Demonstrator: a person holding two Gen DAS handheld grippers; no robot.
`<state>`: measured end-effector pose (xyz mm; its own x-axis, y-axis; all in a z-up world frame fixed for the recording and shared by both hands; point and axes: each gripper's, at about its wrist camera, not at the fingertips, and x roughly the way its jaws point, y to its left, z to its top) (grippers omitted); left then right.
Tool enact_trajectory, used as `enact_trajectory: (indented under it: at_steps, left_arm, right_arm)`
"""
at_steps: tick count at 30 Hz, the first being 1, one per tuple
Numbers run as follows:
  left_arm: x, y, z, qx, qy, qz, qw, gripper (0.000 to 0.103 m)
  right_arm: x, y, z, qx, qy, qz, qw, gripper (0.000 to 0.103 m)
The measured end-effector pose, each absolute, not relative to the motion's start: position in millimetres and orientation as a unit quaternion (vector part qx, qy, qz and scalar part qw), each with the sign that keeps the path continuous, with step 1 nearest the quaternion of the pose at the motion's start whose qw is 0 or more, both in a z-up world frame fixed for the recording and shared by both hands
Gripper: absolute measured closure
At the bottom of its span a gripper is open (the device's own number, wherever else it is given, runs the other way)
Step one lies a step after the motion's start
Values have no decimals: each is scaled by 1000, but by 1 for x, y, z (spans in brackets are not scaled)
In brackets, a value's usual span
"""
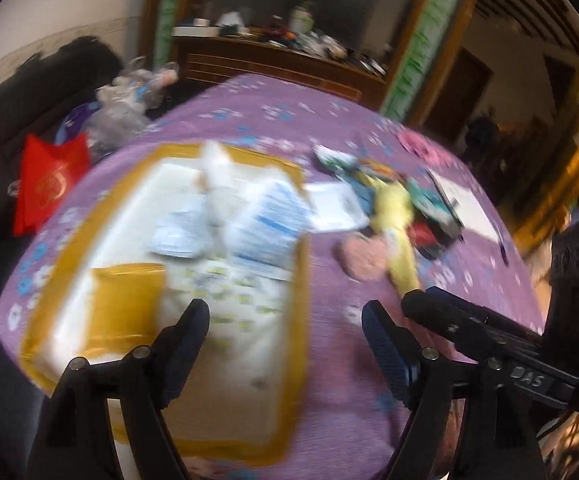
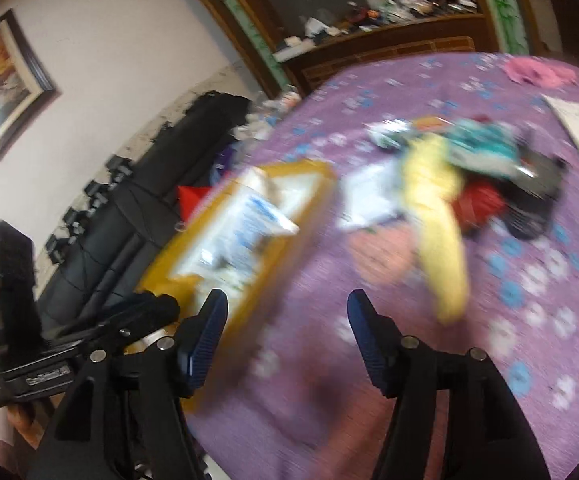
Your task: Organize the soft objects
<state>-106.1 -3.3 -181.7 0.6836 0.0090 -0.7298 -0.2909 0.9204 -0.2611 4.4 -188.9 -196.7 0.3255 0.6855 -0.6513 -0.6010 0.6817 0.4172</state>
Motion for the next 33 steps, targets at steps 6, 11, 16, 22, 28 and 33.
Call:
enact_trajectory:
  at_steps: [6,11,16,22,28,33]
  left_arm:
    - [-50,-60,-184,-137,444,56,884,21]
    - [16,-84,-220,-142,464,23,874,21]
    - [36,-91,-251,-94,471,74,874,11]
    - [23,-106,-260,-43,461,83,882,0]
    - [22,-103,-261,-56,463,73,882,1]
    - [23,-101,-261,-55,463,73,882,1]
  right_arm:
    - [35,-247,-212,40,460,255,850,34]
    - [57,-282,-224,76,471,214,853,29]
    - [77,-267,-230,44,473,240,847,29]
    - [98,-225,-241,-22,486,255,836,29]
    - [91,-218,-247,-74,453,230,858,15]
    - [94,-214,-249,-75,448,224,862,8]
